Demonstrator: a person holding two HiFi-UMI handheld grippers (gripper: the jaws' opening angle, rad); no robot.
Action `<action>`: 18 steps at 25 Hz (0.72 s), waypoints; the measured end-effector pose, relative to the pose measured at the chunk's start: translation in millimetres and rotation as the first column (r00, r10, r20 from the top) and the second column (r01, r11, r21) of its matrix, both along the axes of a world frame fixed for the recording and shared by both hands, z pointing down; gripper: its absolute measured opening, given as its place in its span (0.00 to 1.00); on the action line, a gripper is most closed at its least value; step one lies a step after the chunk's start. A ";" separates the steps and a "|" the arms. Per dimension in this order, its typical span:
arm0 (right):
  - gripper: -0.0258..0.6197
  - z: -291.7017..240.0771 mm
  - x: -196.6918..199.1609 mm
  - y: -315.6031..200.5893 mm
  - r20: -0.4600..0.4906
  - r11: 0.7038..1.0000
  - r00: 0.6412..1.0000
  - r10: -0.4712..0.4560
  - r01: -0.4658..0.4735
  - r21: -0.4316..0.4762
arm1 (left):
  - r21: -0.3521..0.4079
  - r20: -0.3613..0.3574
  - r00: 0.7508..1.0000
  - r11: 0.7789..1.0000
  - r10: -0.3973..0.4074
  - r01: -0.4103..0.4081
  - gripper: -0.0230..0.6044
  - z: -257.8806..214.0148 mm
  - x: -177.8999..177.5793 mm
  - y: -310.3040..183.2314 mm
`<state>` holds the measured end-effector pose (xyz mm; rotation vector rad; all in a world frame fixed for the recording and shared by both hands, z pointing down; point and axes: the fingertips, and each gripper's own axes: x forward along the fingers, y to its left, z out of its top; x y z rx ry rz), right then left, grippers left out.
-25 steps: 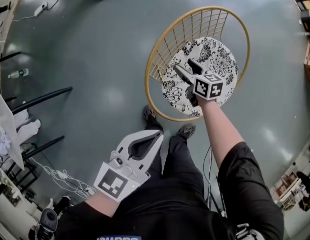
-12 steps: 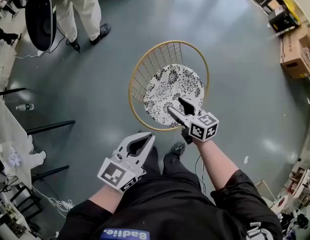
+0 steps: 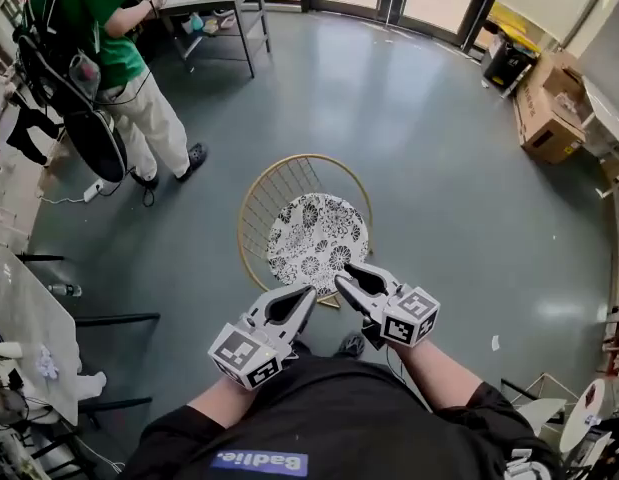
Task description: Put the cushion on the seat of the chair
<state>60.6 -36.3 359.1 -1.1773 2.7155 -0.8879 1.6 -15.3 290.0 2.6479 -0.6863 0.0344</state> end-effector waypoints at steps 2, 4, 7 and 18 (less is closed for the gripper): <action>0.24 -23.0 9.4 12.1 0.009 0.999 1.000 0.013 -0.013 0.046 | 0.020 -0.007 1.000 0.999 0.029 -0.029 0.06 -11.4 11.4 7.9; 0.19 -41.7 19.1 26.9 0.018 0.996 1.000 0.020 -0.021 0.082 | 0.037 -0.008 0.999 0.998 0.051 -0.050 0.06 -19.6 23.0 17.1; 0.14 -66.2 33.5 49.5 0.022 0.991 0.999 0.035 -0.037 0.130 | 0.066 -0.002 0.996 0.994 0.084 -0.083 0.06 -26.8 39.1 28.9; 0.10 -105.2 45.4 95.1 -0.092 0.953 0.994 0.063 -0.033 0.300 | 0.167 0.039 0.981 0.967 0.188 -0.192 0.06 -46.9 77.7 64.7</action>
